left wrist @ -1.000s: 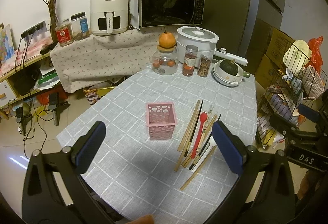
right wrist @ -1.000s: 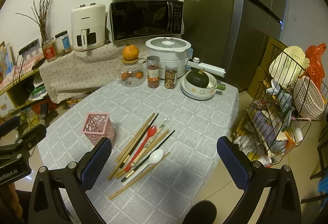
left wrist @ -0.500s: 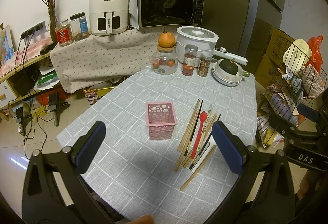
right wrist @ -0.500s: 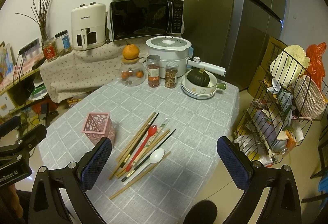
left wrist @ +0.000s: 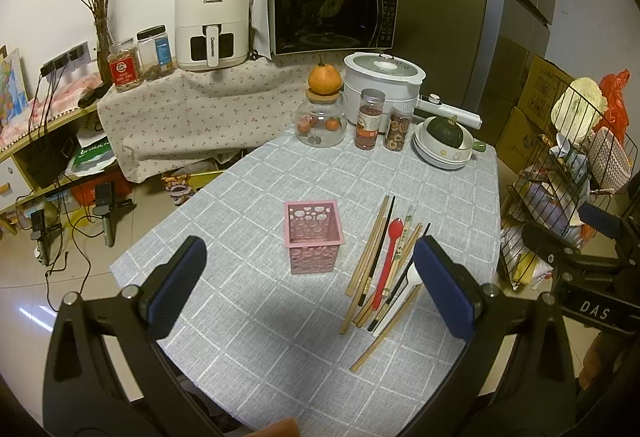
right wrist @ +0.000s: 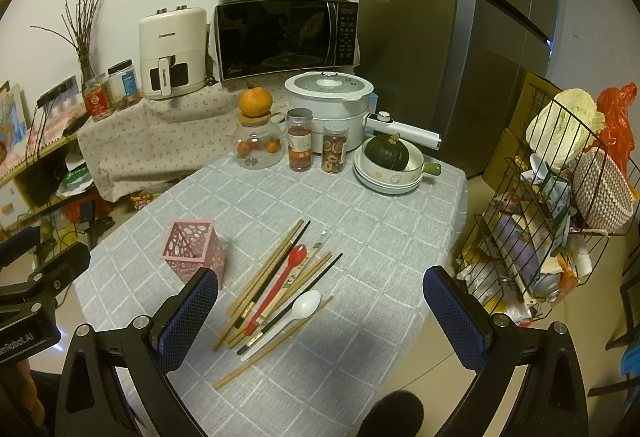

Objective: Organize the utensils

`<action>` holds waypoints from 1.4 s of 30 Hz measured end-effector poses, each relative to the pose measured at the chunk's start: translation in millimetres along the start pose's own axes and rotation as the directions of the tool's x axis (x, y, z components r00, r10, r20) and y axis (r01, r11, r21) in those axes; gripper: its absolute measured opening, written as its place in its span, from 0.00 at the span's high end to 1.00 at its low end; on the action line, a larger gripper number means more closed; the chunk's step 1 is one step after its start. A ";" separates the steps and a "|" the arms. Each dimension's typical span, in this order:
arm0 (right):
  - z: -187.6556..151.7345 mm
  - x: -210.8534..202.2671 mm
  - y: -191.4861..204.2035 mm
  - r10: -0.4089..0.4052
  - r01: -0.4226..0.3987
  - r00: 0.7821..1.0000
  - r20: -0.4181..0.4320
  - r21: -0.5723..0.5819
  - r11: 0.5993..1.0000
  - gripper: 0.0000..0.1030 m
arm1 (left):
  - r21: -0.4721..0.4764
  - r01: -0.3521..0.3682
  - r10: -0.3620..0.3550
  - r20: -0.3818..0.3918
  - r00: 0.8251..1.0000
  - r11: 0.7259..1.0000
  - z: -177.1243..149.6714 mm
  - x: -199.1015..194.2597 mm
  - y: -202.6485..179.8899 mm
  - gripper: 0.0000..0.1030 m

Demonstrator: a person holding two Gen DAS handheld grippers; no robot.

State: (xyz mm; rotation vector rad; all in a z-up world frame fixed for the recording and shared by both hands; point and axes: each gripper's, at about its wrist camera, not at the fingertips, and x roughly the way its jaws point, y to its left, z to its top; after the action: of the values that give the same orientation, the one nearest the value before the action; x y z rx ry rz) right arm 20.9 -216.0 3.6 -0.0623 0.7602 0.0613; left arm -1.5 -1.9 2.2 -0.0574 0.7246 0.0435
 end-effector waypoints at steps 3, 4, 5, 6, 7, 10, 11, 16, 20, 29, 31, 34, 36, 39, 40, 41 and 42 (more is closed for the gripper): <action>0.0 -0.1 0.3 0.002 -0.002 1.000 0.000 -0.001 1.000 0.00 | 0.002 0.000 0.000 -0.001 1.000 1.000 -0.3 -0.4 -0.3 0.00; -0.4 0.0 0.1 0.003 -0.003 1.000 -0.001 -0.001 1.000 0.00 | 0.002 0.000 0.000 0.000 1.000 1.000 -0.3 -0.6 -0.4 0.00; -0.7 0.3 0.2 0.003 -0.003 1.000 -0.001 -0.001 1.000 0.00 | 0.001 0.001 -0.001 0.000 1.000 1.000 -0.2 -0.7 -0.3 0.00; -1.0 0.5 0.2 0.003 -0.003 1.000 -0.002 -0.001 1.000 0.00 | 0.000 0.002 -0.002 0.000 1.000 1.000 -0.1 -0.6 -0.4 0.00; -0.9 0.4 0.1 0.003 -0.003 1.000 -0.001 0.000 1.000 0.00 | 0.001 0.001 -0.001 -0.001 1.000 1.000 -0.2 -0.4 -0.6 0.00; -0.8 0.5 0.3 0.002 -0.002 1.000 -0.001 0.000 1.000 0.00 | 0.001 0.000 0.000 -0.001 1.000 1.000 -0.3 -0.3 -0.7 0.00; -0.8 0.5 0.3 0.003 -0.003 1.000 -0.001 0.000 1.000 0.00 | 0.001 0.000 0.000 -0.001 1.000 1.000 -0.4 -0.3 -0.6 0.00; -0.5 0.5 -0.3 0.003 -0.003 1.000 -0.002 -0.001 1.000 0.00 | 0.002 0.001 -0.001 0.000 1.000 1.000 -0.4 -0.4 -0.6 0.00; -0.5 0.6 -0.1 0.003 -0.003 1.000 -0.002 0.000 1.000 0.00 | 0.001 0.000 0.000 -0.001 1.000 1.000 -0.4 -0.3 -0.6 0.00; -0.5 1.1 0.2 0.003 -0.003 1.000 -0.003 0.000 1.000 0.00 | 0.003 0.000 0.000 0.000 1.000 1.000 -0.3 -0.3 -1.1 0.00; -0.5 1.2 0.2 0.003 -0.003 1.000 -0.004 0.001 1.000 0.00 | 0.001 0.000 0.000 -0.001 1.000 1.000 -0.4 -0.3 -0.6 0.00; -1.6 0.8 -0.5 -0.002 0.002 1.000 -0.002 0.002 1.000 0.00 | 0.001 0.001 -0.001 0.000 1.000 1.000 -0.4 -0.3 -0.7 0.00; -2.5 1.2 -1.0 -0.008 0.008 1.000 -0.002 0.004 1.000 0.00 | 0.000 0.001 -0.001 0.003 1.000 1.000 -0.2 -0.4 -1.0 0.00; -2.3 5.4 -4.8 -0.014 0.014 1.000 -0.009 0.009 1.000 0.00 | 0.006 -0.002 0.002 0.010 1.000 1.000 2.0 0.3 -2.9 0.00; -1.3 6.2 -5.7 -0.014 0.014 1.000 -0.012 0.012 1.000 0.00 | 0.010 -0.005 0.005 0.013 1.000 1.000 2.9 0.9 -3.0 0.00; -0.1 7.0 -6.4 -0.013 0.013 1.000 -0.014 0.014 1.000 0.00 | 0.014 -0.004 0.004 0.017 1.000 1.000 4.0 1.8 -3.7 0.00; 1.5 8.5 -7.1 -0.014 0.014 1.000 -0.019 0.014 1.000 0.00 | 0.014 -0.002 0.001 0.016 1.000 1.000 5.3 3.4 -3.8 0.00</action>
State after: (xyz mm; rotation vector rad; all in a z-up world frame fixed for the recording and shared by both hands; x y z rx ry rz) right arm 28.6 -222.6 -0.9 -0.0547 0.7787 0.0423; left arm 4.8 -5.2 4.0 -0.0435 0.7085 0.0404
